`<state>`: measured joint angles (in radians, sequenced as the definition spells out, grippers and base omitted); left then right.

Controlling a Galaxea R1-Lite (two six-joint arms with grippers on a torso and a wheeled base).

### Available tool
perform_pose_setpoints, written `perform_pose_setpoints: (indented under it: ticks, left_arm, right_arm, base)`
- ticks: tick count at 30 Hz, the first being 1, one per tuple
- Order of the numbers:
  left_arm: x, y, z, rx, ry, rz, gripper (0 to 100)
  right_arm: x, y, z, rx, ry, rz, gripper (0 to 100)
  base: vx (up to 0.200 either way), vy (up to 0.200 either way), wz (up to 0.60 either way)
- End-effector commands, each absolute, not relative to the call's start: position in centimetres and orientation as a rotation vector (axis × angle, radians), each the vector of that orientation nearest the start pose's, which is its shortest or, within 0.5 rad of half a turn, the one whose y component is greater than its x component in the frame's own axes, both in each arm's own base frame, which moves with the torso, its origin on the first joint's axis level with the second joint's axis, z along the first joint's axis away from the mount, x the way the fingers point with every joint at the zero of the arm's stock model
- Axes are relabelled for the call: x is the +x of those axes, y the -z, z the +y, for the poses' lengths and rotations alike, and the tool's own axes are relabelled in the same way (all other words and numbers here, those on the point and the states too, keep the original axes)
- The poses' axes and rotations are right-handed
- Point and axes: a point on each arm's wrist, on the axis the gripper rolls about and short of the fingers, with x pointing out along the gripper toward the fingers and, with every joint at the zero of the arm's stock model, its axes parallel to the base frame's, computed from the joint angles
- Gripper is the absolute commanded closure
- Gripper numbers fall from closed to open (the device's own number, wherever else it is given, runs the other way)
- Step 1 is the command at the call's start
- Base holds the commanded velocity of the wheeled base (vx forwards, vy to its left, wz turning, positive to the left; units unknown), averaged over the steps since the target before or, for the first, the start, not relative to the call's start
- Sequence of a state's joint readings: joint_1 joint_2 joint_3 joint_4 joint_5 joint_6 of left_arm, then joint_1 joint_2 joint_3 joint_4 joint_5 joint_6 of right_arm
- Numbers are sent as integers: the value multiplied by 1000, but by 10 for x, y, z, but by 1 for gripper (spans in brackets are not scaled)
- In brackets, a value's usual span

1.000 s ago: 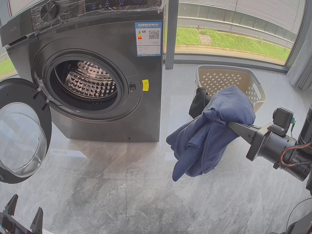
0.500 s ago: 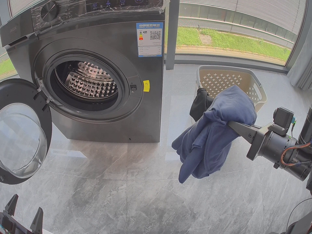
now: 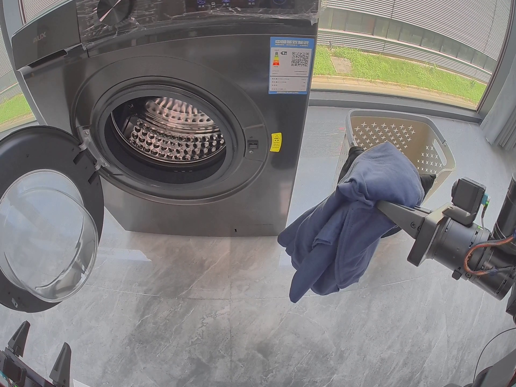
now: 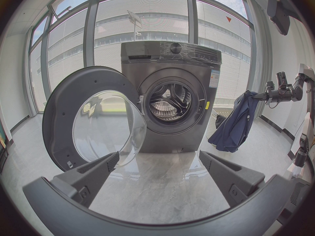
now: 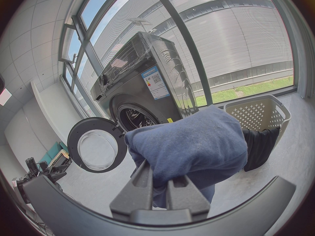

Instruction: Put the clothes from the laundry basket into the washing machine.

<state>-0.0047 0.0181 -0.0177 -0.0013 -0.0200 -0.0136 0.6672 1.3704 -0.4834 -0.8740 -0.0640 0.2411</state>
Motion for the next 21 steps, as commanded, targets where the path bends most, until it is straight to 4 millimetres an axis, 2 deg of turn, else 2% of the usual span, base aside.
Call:
perform_pose_setpoints:
  ticks: [1,15,21]
  left_arm:
    - [-23,-76,0,-14,25,0,0]
    - [-23,-76,0,-14,26,0,0]
    - [-23,-76,0,-14,28,0,0]
  right_arm:
    - [167,-205,130,228,-598,86,100]
    - [166,-205,131,228,-604,86,100]
    - [166,-205,131,228,-604,86,100]
  base:
    - [0,0,0]
    - [0,0,0]
    - [0,200,0]
